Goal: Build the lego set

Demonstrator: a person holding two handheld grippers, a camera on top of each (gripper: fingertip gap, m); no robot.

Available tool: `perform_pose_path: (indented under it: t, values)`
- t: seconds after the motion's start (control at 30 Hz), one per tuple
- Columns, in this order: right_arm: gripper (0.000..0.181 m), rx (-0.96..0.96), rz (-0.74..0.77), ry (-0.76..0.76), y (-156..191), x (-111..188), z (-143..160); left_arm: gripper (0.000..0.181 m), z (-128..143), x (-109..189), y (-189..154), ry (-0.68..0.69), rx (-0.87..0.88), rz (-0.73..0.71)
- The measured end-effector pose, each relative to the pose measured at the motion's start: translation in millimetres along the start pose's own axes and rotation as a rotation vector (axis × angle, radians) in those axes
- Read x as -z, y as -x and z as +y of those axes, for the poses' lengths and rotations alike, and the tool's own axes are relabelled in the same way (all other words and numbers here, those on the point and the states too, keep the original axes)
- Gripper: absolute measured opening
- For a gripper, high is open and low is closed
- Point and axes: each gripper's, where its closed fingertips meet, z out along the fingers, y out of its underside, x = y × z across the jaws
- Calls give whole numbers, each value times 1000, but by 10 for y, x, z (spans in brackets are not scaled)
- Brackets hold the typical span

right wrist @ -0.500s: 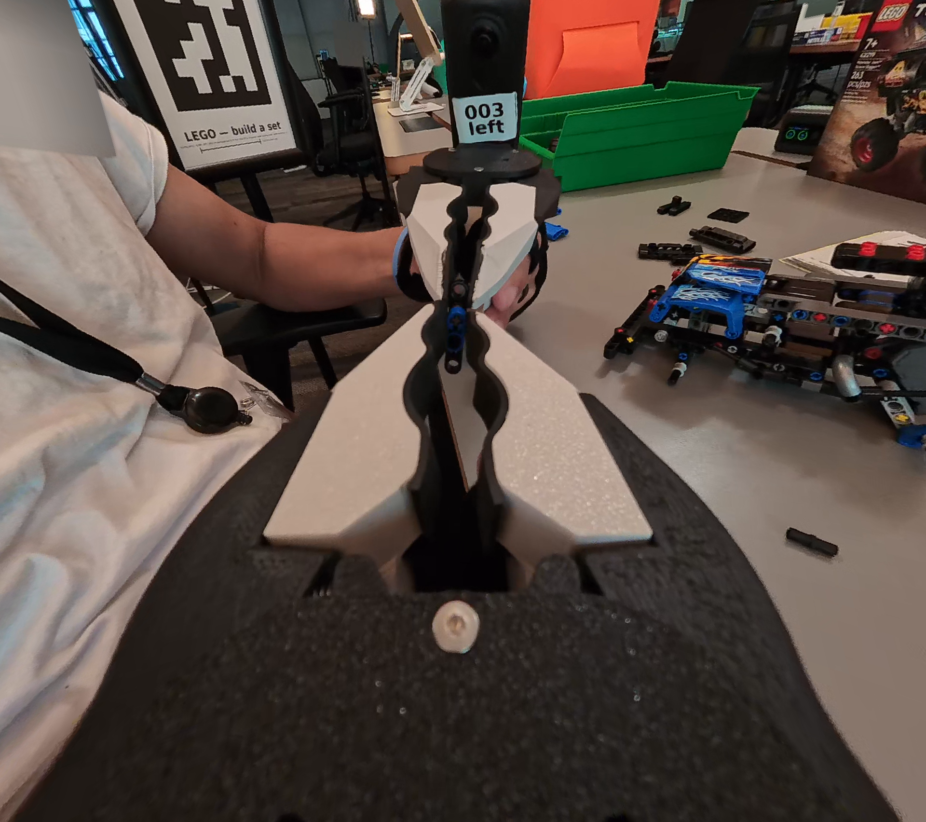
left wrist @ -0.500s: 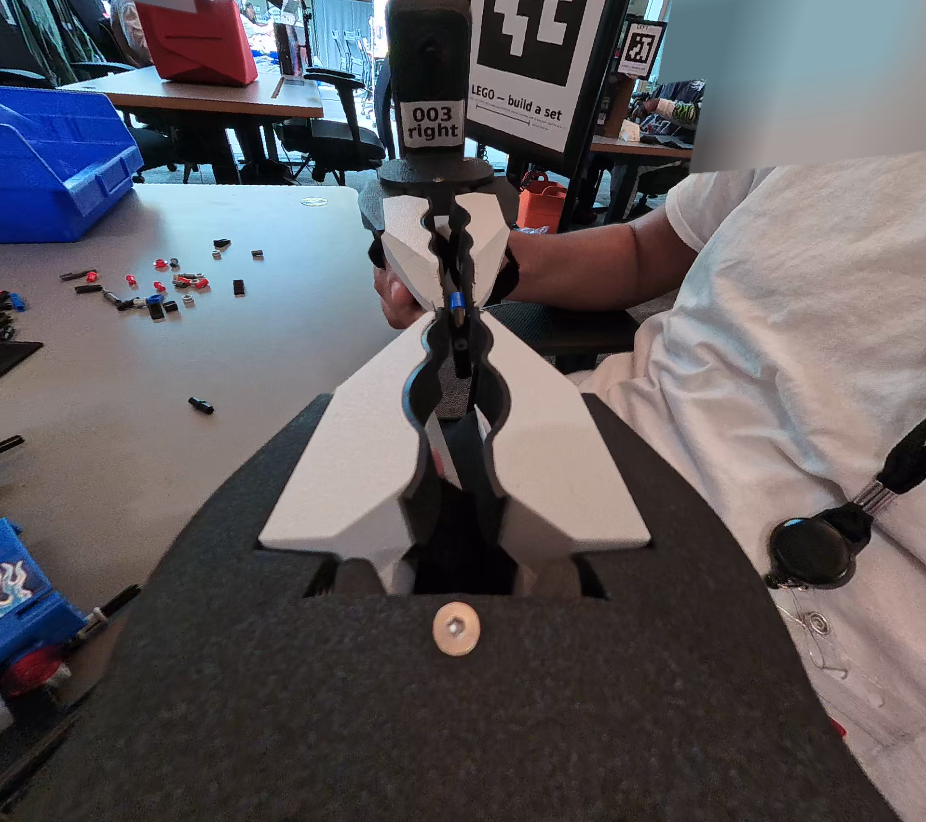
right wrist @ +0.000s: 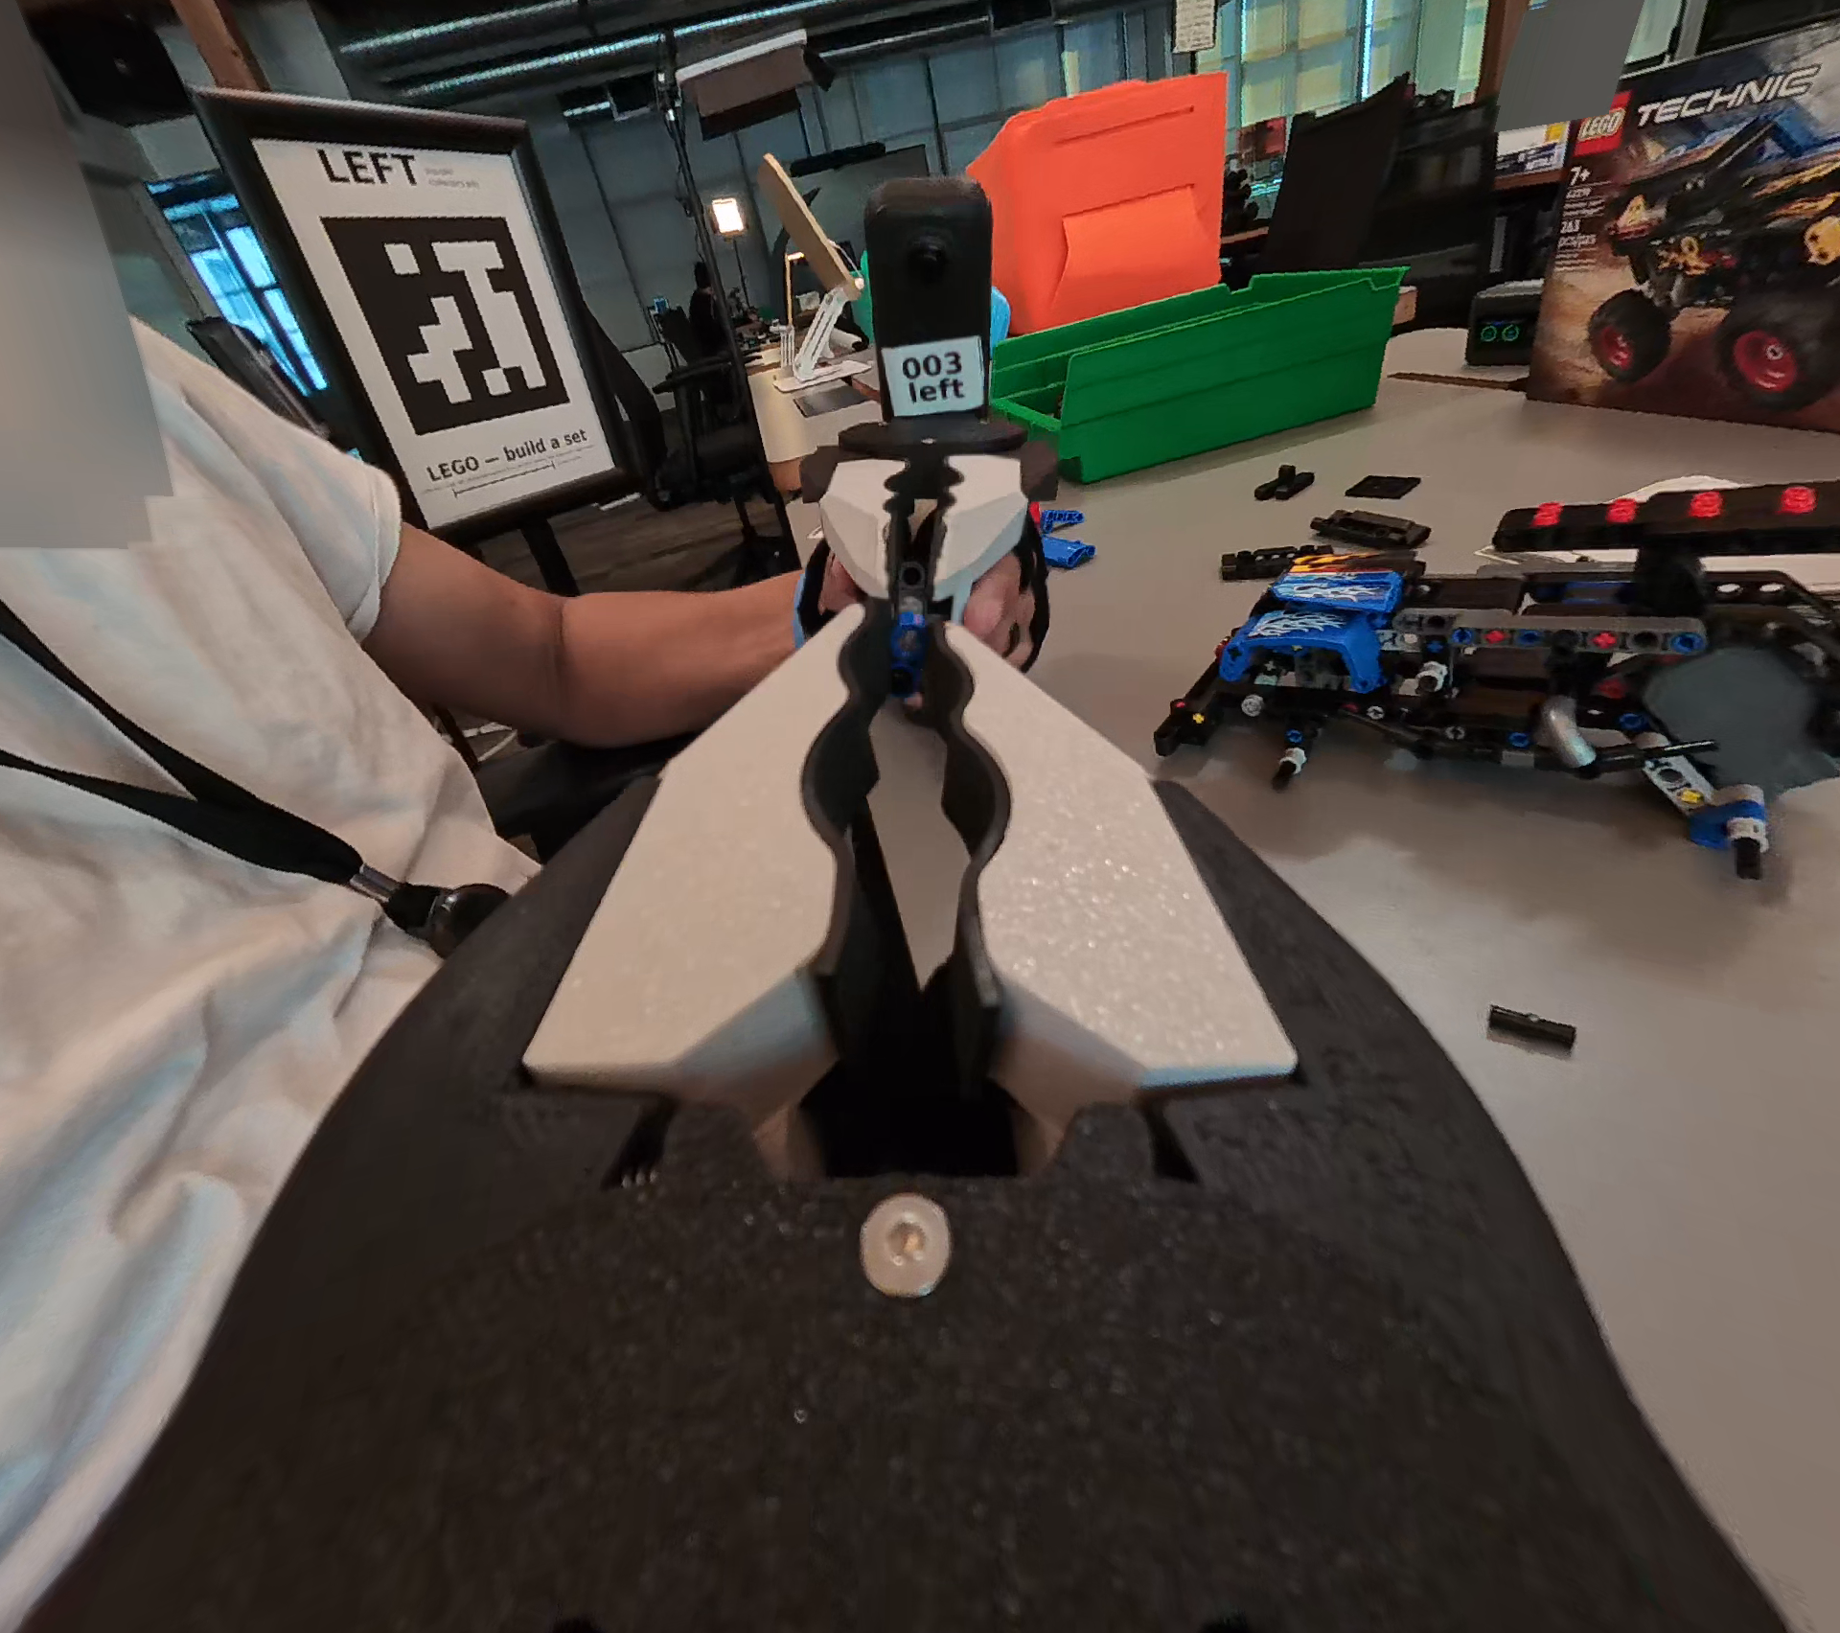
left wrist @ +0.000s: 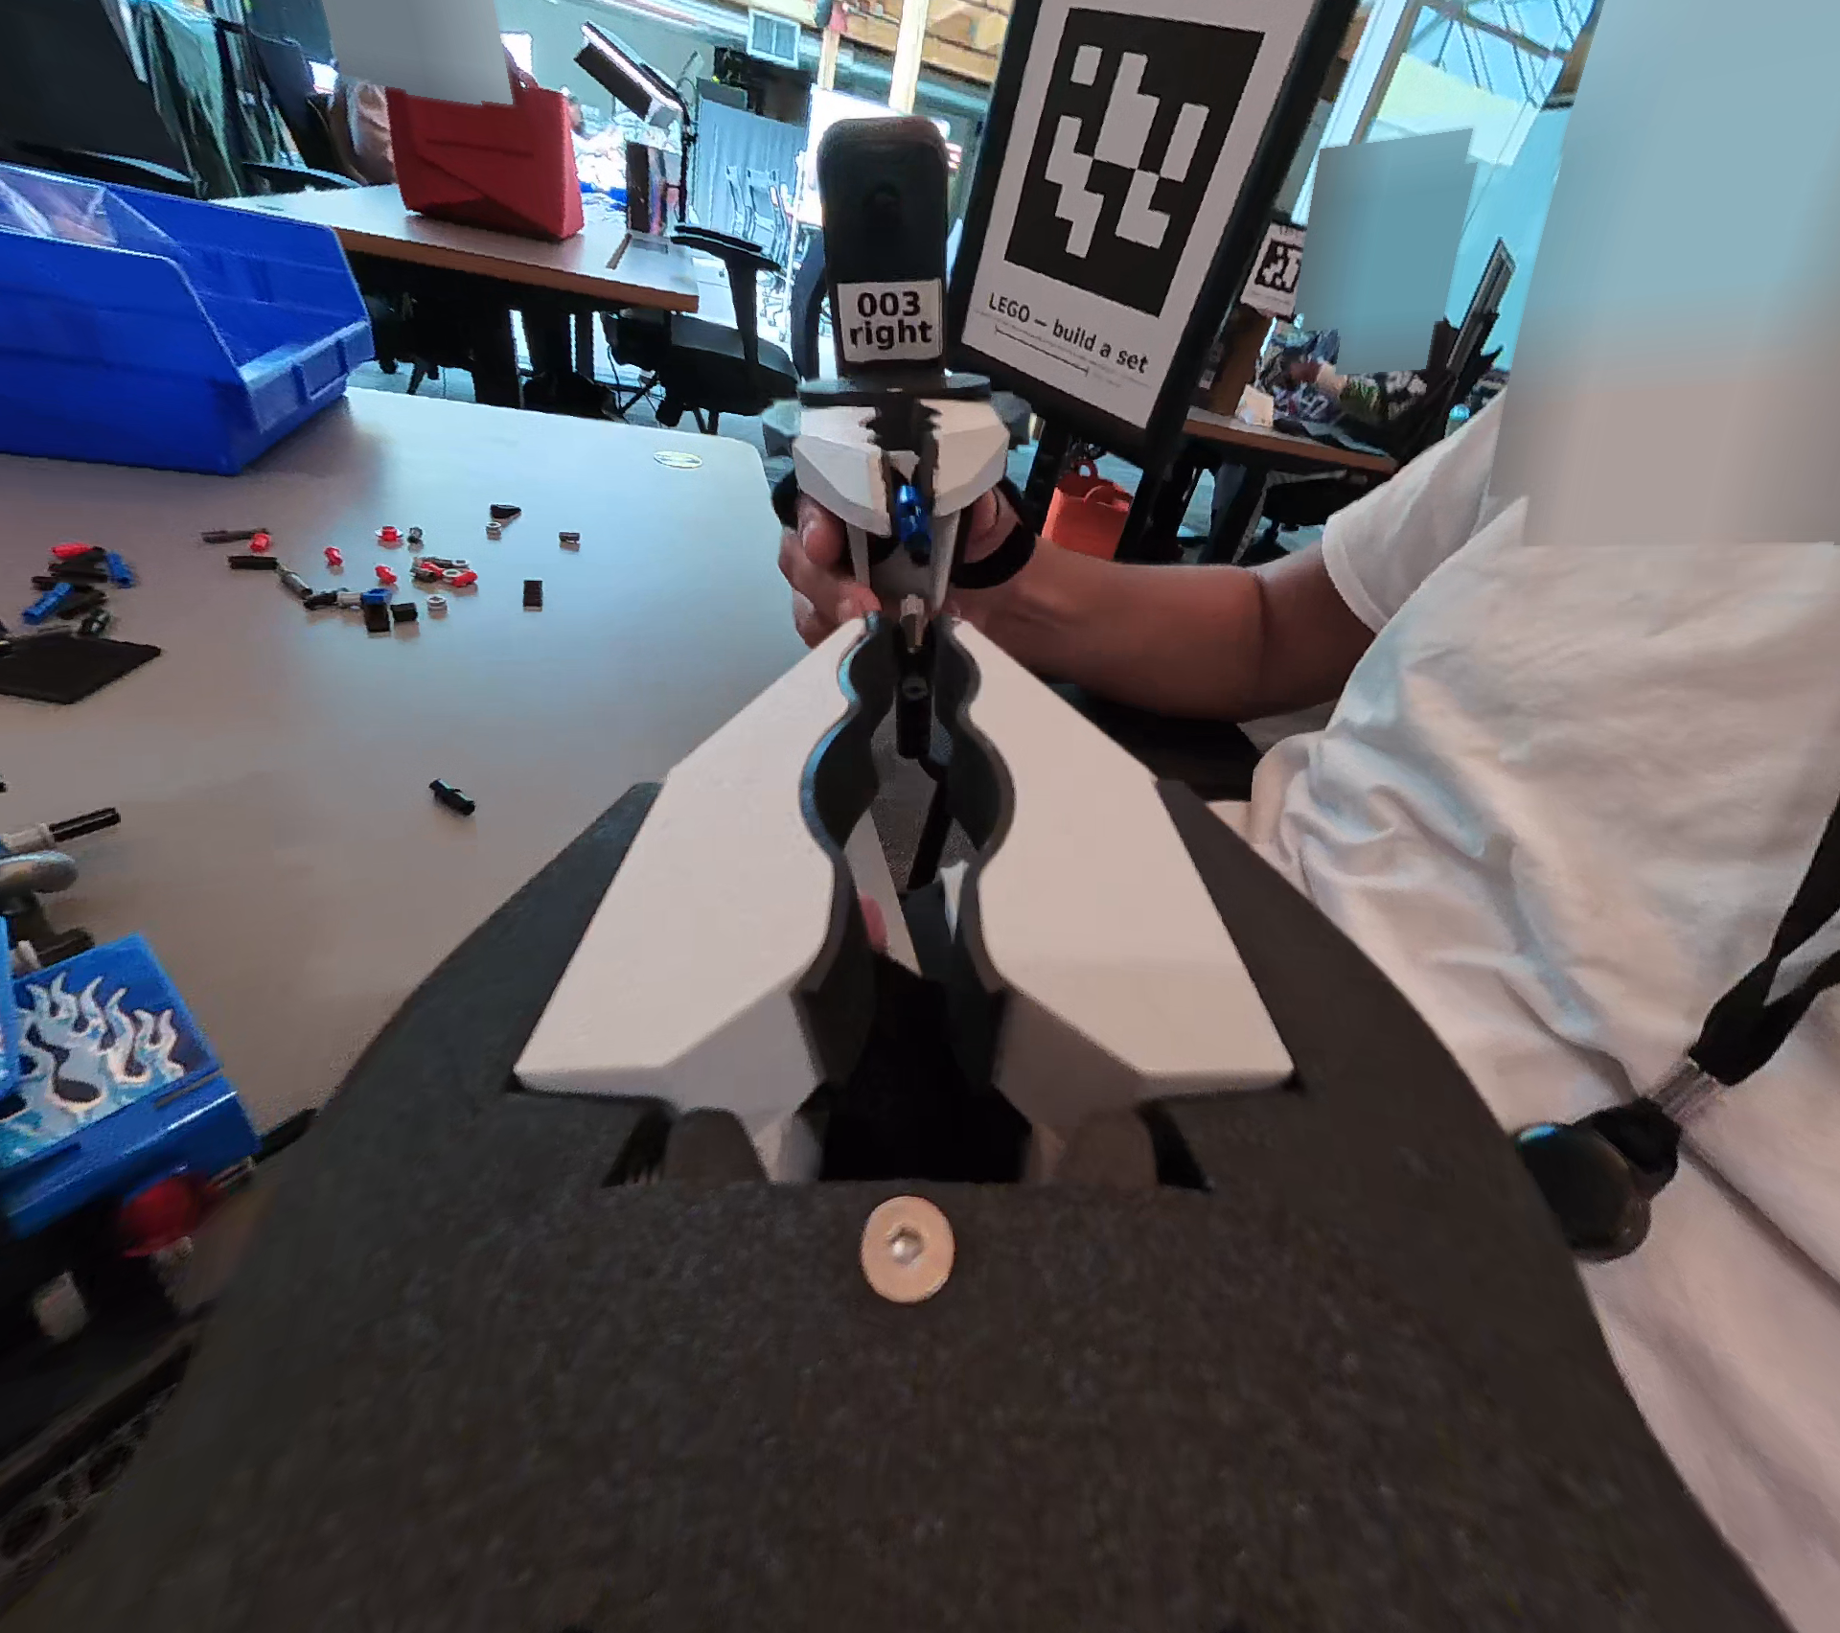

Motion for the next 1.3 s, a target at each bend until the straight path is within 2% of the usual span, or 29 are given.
perform_pose_path:
  t: [0.27,0.7,1.3]
  values:
    - [7,-201,-12,-50,-45,-190,63,5,-99,-15,65,-132,226,33]
    - [6,-122,45,-10,-7,-236,68,5,-75,-66,13,-125,257,68]
    - [6,-89,36,11,6,-223,76,5,-32,-112,-12,-85,209,53]
